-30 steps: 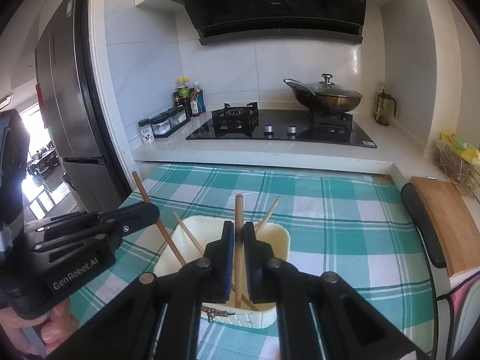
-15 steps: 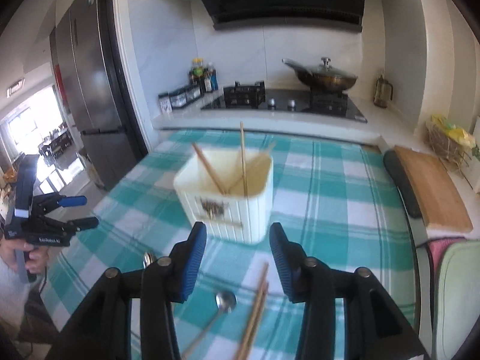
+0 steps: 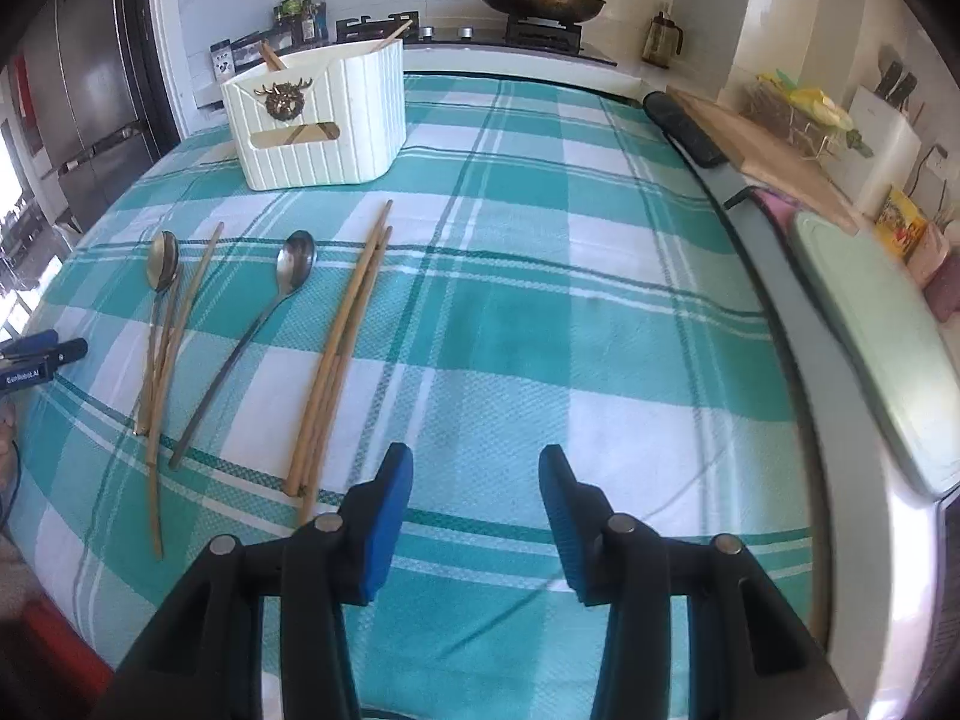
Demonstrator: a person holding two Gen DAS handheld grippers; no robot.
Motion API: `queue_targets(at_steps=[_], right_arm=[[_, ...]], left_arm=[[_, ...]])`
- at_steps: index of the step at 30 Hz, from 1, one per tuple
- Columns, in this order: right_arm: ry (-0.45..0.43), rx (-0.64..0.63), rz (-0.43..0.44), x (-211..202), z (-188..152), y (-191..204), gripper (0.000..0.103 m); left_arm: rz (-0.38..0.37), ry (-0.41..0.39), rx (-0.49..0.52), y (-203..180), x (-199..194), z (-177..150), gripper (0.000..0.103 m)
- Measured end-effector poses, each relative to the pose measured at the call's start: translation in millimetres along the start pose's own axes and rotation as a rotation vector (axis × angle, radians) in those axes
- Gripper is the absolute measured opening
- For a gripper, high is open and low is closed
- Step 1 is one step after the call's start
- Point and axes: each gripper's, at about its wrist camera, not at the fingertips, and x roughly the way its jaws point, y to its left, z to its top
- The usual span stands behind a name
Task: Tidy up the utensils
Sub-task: 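Move both open tools back over the remaining chopsticks and spoons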
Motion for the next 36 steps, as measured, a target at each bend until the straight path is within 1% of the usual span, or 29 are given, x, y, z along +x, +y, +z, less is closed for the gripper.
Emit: queue_targets(at_steps=[1,3,5,6,7,8,9,10,11,12,13,15,16,17,18,20,21,22,24,25,31,34,36], right_arm=[[0.003,-0.039,-0.067,-9.4,2.2,-6.0,0.045],[-0.014,-0.116,-0.249,-31.0,8.6,-25.2,0.045],[-0.043,-0.155,-0.437,-60.3,16.8,-51.1,0.045],[-0.058,-0.157,-0.514,-75.8,21.9,-62.8,0.045],[-0.076,-0.162,-0.580,-88.4,25.4,-71.2,0.045],[-0.089,-0.179,-0.627,-97.4,28.6,-75.3,0.045],[-0.092,-0.205,-0.655,-101.1,31.8,-75.6,0.049],[-0.091,-0.227,-0.660,-100.9,32.9,-73.7,0.055],[-0.089,-0.238,-0.633,-96.2,33.9,-69.8,0.055],[-0.089,-0.222,-0.563,-88.7,33.6,-65.2,0.055],[-0.086,-0.182,-0.447,-77.5,32.6,-60.0,0.055],[-0.068,-0.079,-0.180,-41.1,28.9,-47.9,0.054],[-0.053,-0.034,-0.077,-20.5,25.0,-39.3,0.053],[-0.038,0.002,-0.008,-0.4,21.2,-30.0,0.053],[-0.033,0.036,0.043,16.0,18.3,-21.4,0.053],[-0.041,0.076,0.144,39.2,15.7,-3.5,0.051],[-0.050,0.070,0.166,46.1,15.6,6.0,0.047],[-0.061,0.056,0.166,51.0,15.6,16.5,0.043],[-0.066,0.032,0.175,57.4,15.9,31.1,0.042],[-0.064,0.032,0.188,60.5,16.2,34.9,0.041],[-0.054,0.049,0.213,66.4,13.6,35.7,0.038],[-0.049,0.036,0.246,65.3,12.5,40.6,0.035],[-0.058,0.007,0.211,64.1,10.9,47.2,0.034]], left_arm=[[-0.006,-0.006,-0.017,1.5,0.6,-0.9,0.091],[0.004,-0.020,-0.024,3.1,0.2,-2.0,0.093],[0.009,-0.018,-0.028,3.3,1.2,-1.7,0.096],[0.010,-0.017,-0.035,3.8,1.9,-1.5,0.097],[0.013,-0.014,-0.039,3.9,2.8,-1.0,0.098],[0.015,-0.013,-0.043,4.0,3.3,-0.7,0.099],[0.020,-0.012,-0.046,3.7,3.6,-0.5,0.100],[0.024,-0.011,-0.047,3.1,4.2,-0.3,0.100],[0.026,-0.010,-0.049,2.9,4.8,-0.2,0.100],[0.027,-0.009,-0.050,3.1,5.0,-0.4,0.101],[0.028,-0.009,-0.052,3.7,5.8,0.1,0.101],[0.028,-0.007,-0.053,4.0,6.1,-0.2,0.102],[0.029,-0.007,-0.053,4.1,6.2,-0.4,0.102],[0.028,-0.008,-0.054,4.2,6.1,-0.5,0.102],[0.028,-0.008,-0.054,4.2,6.3,-0.8,0.102],[0.029,-0.009,-0.054,4.2,6.4,-1.1,0.103],[0.029,-0.009,-0.055,4.1,6.4,-1.1,0.103],[0.031,-0.010,-0.055,4.0,6.6,-1.2,0.103],[0.033,-0.011,-0.058,4.0,6.3,-1.7,0.103],[0.034,-0.011,-0.058,3.9,6.0,-2.1,0.103],[0.034,-0.011,-0.059,3.8,6.3,-2.1,0.103],[0.033,-0.011,-0.058,3.9,6.3,-2.1,0.103],[0.033,-0.011,-0.058,3.9,6.5,-2.1,0.103]])
